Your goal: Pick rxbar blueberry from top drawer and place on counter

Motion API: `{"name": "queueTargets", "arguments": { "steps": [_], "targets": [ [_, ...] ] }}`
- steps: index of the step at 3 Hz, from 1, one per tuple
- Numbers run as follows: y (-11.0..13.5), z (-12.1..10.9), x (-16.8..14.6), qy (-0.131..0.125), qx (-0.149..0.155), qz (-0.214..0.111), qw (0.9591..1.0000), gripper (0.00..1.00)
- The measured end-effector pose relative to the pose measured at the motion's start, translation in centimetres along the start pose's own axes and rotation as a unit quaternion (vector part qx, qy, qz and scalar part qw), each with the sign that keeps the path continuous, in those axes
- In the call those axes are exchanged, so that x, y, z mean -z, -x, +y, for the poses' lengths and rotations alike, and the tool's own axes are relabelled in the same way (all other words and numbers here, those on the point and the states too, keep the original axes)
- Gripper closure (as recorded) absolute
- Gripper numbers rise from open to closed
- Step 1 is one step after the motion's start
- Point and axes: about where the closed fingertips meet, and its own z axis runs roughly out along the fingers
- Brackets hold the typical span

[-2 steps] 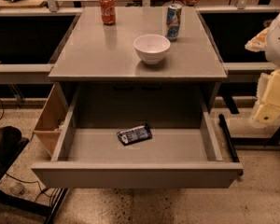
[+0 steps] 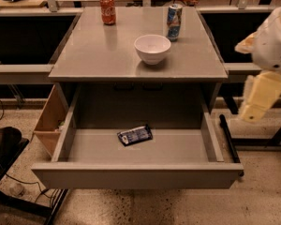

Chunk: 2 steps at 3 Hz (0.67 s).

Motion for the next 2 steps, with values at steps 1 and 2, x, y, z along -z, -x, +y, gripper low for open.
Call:
{"name": "queueTargets", "arguments": {
  "steps": [1, 2],
  "targets": [
    [3.1, -2.7, -6.4, -0.008, 0.025, -0.026, 0.9993, 0.0],
    [5.8, -4.6, -12.0, -0.005, 0.045, -0.041, 0.9982, 0.0]
  ]
}}
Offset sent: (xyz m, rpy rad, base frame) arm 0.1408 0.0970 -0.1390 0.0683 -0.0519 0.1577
